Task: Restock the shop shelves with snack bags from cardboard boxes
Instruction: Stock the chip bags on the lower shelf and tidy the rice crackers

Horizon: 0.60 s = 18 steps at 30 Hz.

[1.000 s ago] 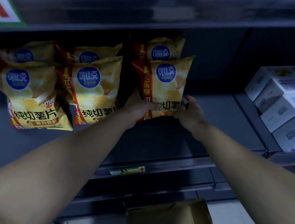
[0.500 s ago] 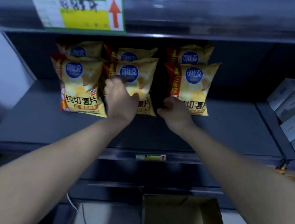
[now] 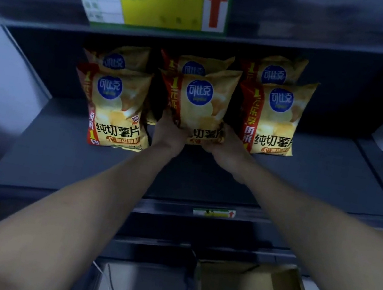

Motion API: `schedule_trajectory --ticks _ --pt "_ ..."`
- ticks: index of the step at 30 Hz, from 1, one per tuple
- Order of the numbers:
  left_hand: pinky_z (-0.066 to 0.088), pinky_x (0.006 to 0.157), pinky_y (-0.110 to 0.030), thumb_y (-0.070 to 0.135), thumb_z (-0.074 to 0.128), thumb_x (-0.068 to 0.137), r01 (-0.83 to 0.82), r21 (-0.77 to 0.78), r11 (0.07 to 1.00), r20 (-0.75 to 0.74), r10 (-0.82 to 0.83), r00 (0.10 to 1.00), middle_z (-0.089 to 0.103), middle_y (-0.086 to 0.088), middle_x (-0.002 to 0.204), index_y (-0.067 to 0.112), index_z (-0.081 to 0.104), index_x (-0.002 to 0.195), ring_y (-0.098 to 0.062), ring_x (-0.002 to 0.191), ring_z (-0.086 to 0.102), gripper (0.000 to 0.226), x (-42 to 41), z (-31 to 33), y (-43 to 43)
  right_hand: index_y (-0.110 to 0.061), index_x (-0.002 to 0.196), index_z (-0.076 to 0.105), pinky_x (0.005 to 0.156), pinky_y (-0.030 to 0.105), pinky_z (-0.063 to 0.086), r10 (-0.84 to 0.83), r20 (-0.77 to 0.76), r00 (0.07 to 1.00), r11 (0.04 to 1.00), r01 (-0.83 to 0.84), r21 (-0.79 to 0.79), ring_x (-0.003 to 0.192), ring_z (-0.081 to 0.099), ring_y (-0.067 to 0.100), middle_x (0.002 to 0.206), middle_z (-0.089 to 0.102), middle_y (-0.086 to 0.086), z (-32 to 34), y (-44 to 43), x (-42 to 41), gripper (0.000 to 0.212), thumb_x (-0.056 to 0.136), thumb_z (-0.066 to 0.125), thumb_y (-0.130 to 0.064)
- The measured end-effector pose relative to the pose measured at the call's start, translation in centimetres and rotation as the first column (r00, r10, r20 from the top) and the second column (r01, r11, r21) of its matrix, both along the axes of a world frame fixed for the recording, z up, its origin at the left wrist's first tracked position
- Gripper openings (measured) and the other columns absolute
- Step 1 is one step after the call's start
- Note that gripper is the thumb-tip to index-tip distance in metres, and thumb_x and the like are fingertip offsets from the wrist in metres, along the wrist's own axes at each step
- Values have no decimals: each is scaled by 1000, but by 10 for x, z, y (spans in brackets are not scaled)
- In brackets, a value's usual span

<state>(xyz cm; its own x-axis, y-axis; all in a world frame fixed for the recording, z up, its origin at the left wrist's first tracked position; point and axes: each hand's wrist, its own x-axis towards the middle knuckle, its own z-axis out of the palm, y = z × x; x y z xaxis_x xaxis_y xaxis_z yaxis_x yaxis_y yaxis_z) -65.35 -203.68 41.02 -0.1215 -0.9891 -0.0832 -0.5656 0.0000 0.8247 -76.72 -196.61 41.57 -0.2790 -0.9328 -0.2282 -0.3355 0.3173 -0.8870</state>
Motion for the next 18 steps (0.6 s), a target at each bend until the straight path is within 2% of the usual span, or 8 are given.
schedule_trajectory --ticks 4,8,11,13,15,16,18 --pt "38 86 -24 17 64 87 0 -5 1000 18 0 1000 52 -12 135 6 38 138 -26 124 50 58 6 -1 0 -15 143 29 88 22 37 -7 -50 999 1000 7 -6 122 47 19 136 49 6 -2 2 0 63 89 61 -15" --pt "40 92 -27 20 65 88 -1 6 1000 8 1 1000 47 -11 141 7 32 142 -25 128 46 65 18 6 4 -11 138 36 85 23 39 -56 -101 993 998 57 3 119 49 22 133 50 9 0 7 6 54 89 60 -16" --pt "38 86 -24 19 63 89 -4 -25 1000 -4 4 1000 50 -11 137 5 36 138 -26 125 49 58 30 15 11 -7 131 43 82 20 39 -130 -173 976 991 125 -37 118 52 25 130 52 11 7 13 13 43 91 56 -13" --pt "44 82 -23 15 62 89 -32 -73 997 -23 30 999 55 -12 128 4 43 133 -26 116 54 49 41 20 13 -6 129 46 76 16 37 -155 -217 964 987 141 -77 117 52 24 130 53 12 15 14 22 37 93 52 -9" --pt "46 68 -20 9 61 87 -97 -137 986 -33 93 995 58 -10 112 3 52 121 -23 100 56 35 58 24 11 -5 130 48 78 15 37 -112 -222 969 992 94 -87 119 51 23 130 54 12 22 12 35 37 93 50 -8" --pt "47 67 -19 8 61 86 -139 -165 977 -23 137 990 56 -11 112 3 53 118 -23 99 56 33 69 25 9 -5 130 49 83 17 38 -65 -215 974 996 49 -80 120 51 23 131 54 11 25 11 44 37 94 50 -9" --pt "47 89 -29 11 65 83 -230 -192 954 73 247 966 45 -14 127 4 49 124 -28 114 48 44 91 25 1 -7 132 49 93 22 39 33 -208 978 997 -47 -63 122 50 24 133 54 10 28 4 64 39 94 52 -14"
